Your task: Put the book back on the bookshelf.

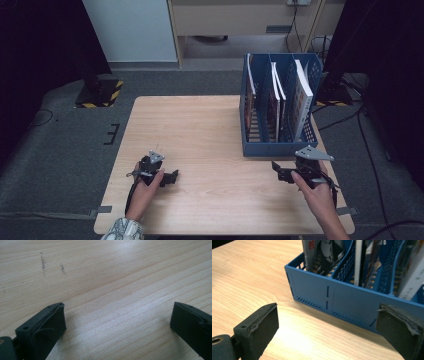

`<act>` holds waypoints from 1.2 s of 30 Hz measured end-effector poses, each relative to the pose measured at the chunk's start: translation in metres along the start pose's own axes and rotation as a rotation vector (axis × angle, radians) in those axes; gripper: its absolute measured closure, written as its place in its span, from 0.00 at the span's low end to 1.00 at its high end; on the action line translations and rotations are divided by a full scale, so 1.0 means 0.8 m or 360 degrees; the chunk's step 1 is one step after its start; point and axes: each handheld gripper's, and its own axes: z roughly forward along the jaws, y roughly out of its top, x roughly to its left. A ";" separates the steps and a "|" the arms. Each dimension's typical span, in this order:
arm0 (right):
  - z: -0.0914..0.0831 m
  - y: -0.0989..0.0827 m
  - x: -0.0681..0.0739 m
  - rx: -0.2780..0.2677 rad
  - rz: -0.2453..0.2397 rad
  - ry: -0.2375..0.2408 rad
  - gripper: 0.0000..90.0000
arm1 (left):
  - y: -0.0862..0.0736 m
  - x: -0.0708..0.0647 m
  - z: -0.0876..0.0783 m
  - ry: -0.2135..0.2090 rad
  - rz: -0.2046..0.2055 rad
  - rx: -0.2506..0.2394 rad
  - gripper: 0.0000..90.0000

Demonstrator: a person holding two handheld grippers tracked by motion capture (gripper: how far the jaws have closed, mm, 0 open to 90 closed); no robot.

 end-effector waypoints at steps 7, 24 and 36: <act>0.004 -0.001 0.011 0.0014 -0.0028 0.0043 0.06 | 0.000 0.000 0.000 0.0001 -0.0001 0.0001 0.00; 0.026 0.009 0.060 0.0062 -0.0130 0.0182 0.06 | 0.000 -0.002 0.000 -0.0017 0.0019 -0.0001 0.00; 0.049 0.008 0.088 0.0129 -0.0187 0.0288 0.06 | -0.001 -0.003 -0.001 -0.0018 0.0018 -0.0001 0.00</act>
